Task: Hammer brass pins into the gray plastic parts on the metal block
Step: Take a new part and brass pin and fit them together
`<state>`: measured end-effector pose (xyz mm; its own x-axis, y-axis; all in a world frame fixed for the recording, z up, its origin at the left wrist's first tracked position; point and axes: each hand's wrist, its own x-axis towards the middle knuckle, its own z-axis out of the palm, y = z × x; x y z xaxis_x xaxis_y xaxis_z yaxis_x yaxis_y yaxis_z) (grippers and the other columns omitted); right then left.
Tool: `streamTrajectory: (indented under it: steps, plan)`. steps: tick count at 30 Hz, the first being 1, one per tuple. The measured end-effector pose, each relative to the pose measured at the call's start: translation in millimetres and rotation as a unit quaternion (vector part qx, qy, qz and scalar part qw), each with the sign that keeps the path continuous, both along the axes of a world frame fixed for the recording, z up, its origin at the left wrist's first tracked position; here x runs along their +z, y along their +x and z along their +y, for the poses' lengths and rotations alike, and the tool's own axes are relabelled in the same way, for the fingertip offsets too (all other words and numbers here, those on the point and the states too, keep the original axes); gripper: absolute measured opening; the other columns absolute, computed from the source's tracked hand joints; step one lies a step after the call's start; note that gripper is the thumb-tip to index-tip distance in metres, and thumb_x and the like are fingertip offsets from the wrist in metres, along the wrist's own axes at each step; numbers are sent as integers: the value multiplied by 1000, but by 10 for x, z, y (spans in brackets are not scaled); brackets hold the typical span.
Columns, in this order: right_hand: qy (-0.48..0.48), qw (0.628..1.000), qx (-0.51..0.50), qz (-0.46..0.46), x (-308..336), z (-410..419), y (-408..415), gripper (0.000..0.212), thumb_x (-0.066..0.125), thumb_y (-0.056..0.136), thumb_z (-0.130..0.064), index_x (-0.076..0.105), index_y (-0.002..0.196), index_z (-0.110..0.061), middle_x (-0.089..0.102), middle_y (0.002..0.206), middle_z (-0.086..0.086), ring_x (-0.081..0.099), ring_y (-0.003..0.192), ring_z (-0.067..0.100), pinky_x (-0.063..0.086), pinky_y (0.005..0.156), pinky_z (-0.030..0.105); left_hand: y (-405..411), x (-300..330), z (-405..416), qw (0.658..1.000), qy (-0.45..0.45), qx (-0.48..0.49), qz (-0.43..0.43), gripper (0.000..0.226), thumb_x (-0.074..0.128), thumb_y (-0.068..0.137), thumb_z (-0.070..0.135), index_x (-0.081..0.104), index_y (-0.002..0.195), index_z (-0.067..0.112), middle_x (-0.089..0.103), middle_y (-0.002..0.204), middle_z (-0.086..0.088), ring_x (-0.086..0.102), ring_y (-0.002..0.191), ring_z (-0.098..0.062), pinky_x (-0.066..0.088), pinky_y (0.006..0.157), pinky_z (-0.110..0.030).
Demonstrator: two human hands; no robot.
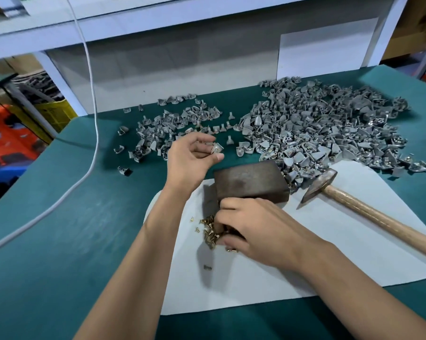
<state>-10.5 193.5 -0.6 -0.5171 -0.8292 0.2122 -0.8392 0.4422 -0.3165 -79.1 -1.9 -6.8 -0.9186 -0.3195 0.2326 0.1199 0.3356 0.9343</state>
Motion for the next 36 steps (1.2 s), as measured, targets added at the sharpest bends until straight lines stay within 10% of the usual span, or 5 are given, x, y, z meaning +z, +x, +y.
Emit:
streamTrajectory:
  steps: [13, 21, 27, 36]
  plan:
    - [-119, 991, -17, -60, -40, 79, -58, 15, 69, 95, -34, 62, 86, -23, 57, 87, -13, 56, 81, 12, 51, 75, 43, 348, -8, 107, 998, 29, -9, 56, 28, 91, 74, 8, 78, 96, 18, 75, 84, -1, 69, 78, -11, 61, 79, -33]
    - [-145, 988, -35, -32, -40, 109, -42, 13, 72, 89, -9, 69, 98, -18, 65, 96, -7, 63, 89, 14, 53, 80, 38, -454, 221, 369, 990, -121, -71, -6, 18, 79, 89, 20, 78, 107, 15, 77, 93, 2, 72, 89, -11, 57, 88, -27]
    - [-122, 992, -23, -12, -33, 103, -49, 9, 66, 94, -10, 70, 101, -12, 63, 96, 1, 62, 88, 25, 52, 74, 46, -888, 183, 454, 924, -348, -96, -127, 24, 75, 92, 9, 77, 115, 12, 74, 122, -7, 67, 114, -20, 48, 106, -28]
    - [-104, 994, -21, -18, -37, 95, -52, 13, 57, 100, -19, 68, 105, -14, 60, 98, 1, 61, 86, 29, 51, 71, 48, -1008, 276, 579, 913, -355, -110, -166, 23, 68, 89, -4, 82, 88, 15, 77, 109, -6, 70, 103, -16, 55, 90, -26]
